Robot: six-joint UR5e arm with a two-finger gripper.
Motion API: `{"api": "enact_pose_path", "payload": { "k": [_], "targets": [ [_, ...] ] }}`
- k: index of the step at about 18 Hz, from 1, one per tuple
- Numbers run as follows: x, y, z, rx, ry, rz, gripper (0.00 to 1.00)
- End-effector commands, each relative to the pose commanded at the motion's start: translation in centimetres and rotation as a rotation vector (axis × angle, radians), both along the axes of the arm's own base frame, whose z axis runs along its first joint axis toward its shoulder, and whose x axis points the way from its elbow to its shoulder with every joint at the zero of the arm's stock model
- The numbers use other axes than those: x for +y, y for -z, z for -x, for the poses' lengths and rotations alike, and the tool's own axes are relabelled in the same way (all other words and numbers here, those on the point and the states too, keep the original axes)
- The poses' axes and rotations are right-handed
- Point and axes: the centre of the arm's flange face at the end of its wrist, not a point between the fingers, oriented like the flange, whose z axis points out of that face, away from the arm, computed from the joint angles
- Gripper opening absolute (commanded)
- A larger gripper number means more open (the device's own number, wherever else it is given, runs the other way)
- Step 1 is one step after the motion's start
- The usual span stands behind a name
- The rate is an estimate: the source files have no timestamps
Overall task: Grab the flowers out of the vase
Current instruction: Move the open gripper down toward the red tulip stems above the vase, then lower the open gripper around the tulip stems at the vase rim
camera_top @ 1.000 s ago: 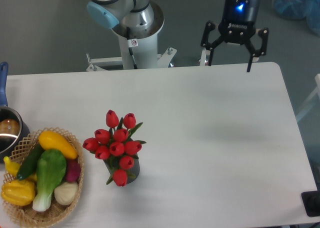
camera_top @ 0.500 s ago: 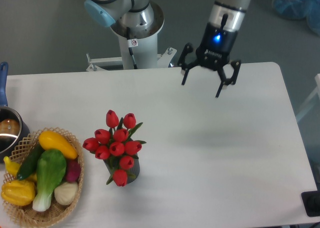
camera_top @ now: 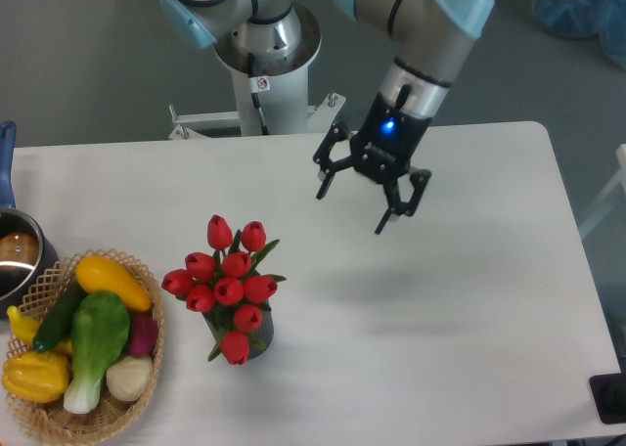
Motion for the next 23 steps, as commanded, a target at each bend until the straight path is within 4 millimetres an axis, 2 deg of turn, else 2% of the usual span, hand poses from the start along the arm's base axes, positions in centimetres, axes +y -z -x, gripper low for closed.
{"api": "enact_pose_path", "payload": {
  "k": [6, 8, 16, 18, 20, 23],
  "targets": [
    [1.9, 1.2, -1.6, -0.031, 0.039, -0.022, 1.00],
    [2.3, 1.1, -1.9, -0.070, 0.041, -0.078, 1.00],
    [3.5, 1.8, -1.4, -0.103, 0.051, -0.172, 1.00],
    [4.2, 2.3, -1.0, -0.083, 0.064, -0.196, 1.00],
    [5.5, 1.7, -1.6, -0.068, 0.089, -0.220, 1.00],
    [6.3, 1.9, -1.5, -0.092, 0.075, -0.214, 1.00]
  ]
}}
